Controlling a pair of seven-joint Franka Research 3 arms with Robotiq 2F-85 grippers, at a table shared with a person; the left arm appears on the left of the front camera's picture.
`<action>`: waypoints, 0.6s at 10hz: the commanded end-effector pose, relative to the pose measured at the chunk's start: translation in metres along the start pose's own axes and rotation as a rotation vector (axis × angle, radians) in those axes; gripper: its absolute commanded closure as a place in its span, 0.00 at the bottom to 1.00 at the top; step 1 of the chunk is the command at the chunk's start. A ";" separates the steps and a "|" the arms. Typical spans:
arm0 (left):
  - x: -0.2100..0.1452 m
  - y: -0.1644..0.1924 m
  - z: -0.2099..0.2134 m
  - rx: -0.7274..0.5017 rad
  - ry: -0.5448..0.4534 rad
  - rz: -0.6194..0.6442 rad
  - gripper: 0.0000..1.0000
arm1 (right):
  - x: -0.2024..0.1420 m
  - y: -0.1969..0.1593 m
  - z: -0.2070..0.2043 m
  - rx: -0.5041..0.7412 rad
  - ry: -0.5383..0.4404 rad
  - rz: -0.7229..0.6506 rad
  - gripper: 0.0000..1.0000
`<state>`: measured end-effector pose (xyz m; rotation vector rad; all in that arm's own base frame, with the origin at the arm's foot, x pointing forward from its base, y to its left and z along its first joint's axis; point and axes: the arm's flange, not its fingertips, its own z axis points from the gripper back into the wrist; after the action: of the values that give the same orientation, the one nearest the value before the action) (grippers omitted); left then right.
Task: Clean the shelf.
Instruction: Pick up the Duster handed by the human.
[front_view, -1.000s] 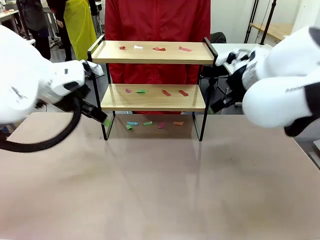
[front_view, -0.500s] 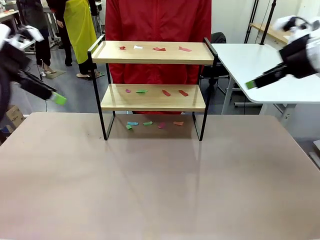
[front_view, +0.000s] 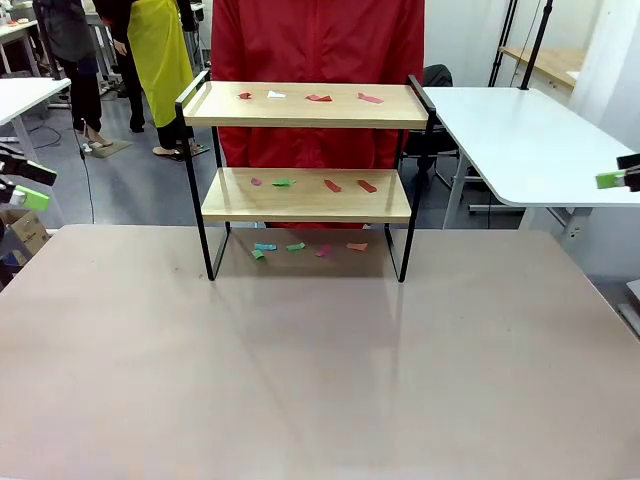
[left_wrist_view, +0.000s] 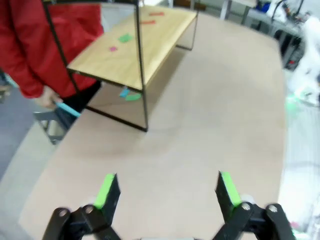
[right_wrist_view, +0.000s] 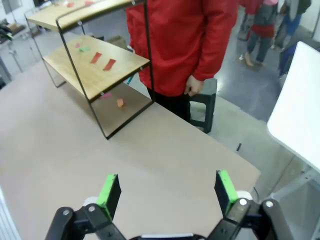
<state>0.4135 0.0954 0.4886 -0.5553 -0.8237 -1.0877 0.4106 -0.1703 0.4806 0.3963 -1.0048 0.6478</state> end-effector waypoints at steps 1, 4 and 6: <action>-0.019 0.037 -0.004 -0.005 -0.115 -0.005 0.00 | -0.010 -0.036 -0.009 0.052 -0.055 -0.001 0.00; -0.054 0.050 0.004 0.010 -0.202 -0.043 0.00 | -0.041 -0.072 -0.021 0.029 -0.015 -0.068 0.00; -0.056 0.043 0.004 0.026 -0.182 -0.012 0.00 | -0.042 -0.056 -0.006 0.018 -0.002 -0.074 0.00</action>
<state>0.4398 0.1521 0.4428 -0.6334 -1.0092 -1.0210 0.4421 -0.2205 0.4360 0.4679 -0.9827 0.5804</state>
